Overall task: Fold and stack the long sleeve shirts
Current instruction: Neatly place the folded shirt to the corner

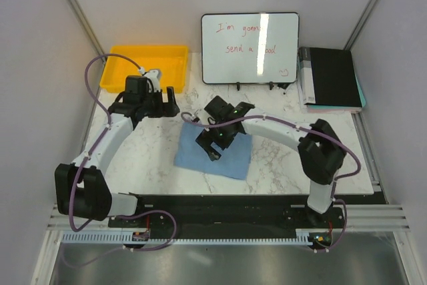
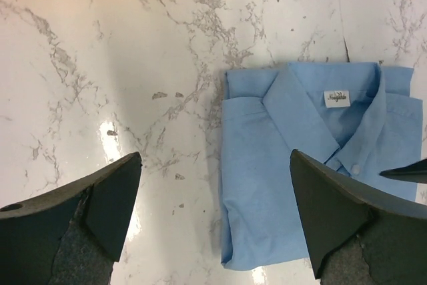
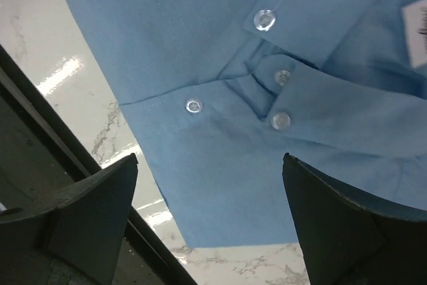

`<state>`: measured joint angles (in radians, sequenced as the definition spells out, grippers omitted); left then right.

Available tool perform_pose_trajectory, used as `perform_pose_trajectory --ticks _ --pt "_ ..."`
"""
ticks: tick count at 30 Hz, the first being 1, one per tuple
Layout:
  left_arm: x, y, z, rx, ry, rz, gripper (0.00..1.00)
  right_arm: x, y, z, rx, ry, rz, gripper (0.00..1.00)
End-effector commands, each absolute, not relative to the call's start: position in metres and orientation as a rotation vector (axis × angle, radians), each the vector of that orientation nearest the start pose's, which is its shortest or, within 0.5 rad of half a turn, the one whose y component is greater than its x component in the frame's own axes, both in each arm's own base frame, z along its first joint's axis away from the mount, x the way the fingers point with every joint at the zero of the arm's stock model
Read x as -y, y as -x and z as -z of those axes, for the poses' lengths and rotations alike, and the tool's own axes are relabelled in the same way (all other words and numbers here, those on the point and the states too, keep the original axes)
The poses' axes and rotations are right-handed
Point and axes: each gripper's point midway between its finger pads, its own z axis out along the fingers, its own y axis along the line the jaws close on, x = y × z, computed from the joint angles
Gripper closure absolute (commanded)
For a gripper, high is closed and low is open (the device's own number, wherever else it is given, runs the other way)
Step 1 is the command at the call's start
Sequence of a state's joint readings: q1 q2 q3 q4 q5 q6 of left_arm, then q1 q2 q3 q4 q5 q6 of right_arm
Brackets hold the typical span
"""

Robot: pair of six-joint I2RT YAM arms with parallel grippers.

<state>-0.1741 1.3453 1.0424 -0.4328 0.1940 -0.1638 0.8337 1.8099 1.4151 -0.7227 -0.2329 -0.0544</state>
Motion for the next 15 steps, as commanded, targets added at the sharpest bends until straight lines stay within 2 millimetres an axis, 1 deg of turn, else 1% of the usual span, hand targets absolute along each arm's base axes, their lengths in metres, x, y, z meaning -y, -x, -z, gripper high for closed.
perform_pose_trajectory --ticks 1,2,3,4,5,6,7,8,9,10,11,12,13,14,15 --pt "0.104 -0.345 -0.18 -2.292 -0.087 0.453 0.01 -0.32 -0.262 -0.059 -2.455 1.379 -0.356 0.02" --pt "0.102 -0.346 -0.181 -2.289 -0.089 0.447 0.01 -0.315 -0.259 -0.052 -2.439 1.46 -0.354 0.02" --pt "0.101 -0.347 -0.184 -2.282 -0.091 0.448 0.01 -0.305 -0.253 -0.039 -2.458 1.519 -0.335 0.02" --pt "0.102 -0.35 -0.189 -2.269 -0.096 0.449 0.01 -0.296 -0.25 -0.033 -2.466 1.563 -0.314 0.02" --pt "0.1 -0.353 -0.19 -2.267 -0.104 0.44 0.01 -0.284 -0.246 -0.028 -2.481 1.604 -0.307 0.02" --pt "0.101 -0.354 -0.19 -2.267 -0.108 0.44 0.01 -0.266 -0.241 -0.021 -2.459 1.701 -0.274 0.02" --pt "0.101 -0.357 -0.194 -2.257 -0.113 0.446 0.01 -0.253 -0.24 -0.018 -2.468 1.73 -0.265 0.02" --pt "0.102 -0.358 -0.193 -2.26 -0.122 0.452 0.01 -0.231 -0.236 -0.019 -2.518 1.749 -0.306 0.02" --pt "0.103 -0.359 -0.194 -2.26 -0.125 0.455 0.01 -0.212 -0.231 -0.019 -2.502 1.817 -0.307 0.02" --pt "0.103 -0.362 -0.196 -2.253 -0.131 0.457 0.01 -0.196 -0.229 -0.02 -2.507 1.848 -0.303 0.02" --pt "0.105 -0.363 -0.196 -2.253 -0.141 0.463 0.01 -0.169 -0.226 -0.022 -2.567 1.848 -0.313 0.02" --pt "0.105 -0.365 -0.194 -2.257 -0.144 0.465 0.01 -0.147 -0.218 -0.023 -2.586 1.866 -0.296 0.02" --pt "0.106 -0.368 -0.196 -2.252 -0.148 0.468 0.01 -0.129 -0.215 -0.024 -2.552 1.945 -0.286 0.02" --pt "0.107 -0.369 -0.196 -2.25 -0.152 0.47 0.01 -0.112 -0.212 -0.024 -2.574 1.954 -0.277 0.02" --pt "0.107 -0.372 -0.193 -2.253 -0.152 0.472 0.01 -0.081 -0.203 -0.025 -2.653 1.932 -0.264 0.02"
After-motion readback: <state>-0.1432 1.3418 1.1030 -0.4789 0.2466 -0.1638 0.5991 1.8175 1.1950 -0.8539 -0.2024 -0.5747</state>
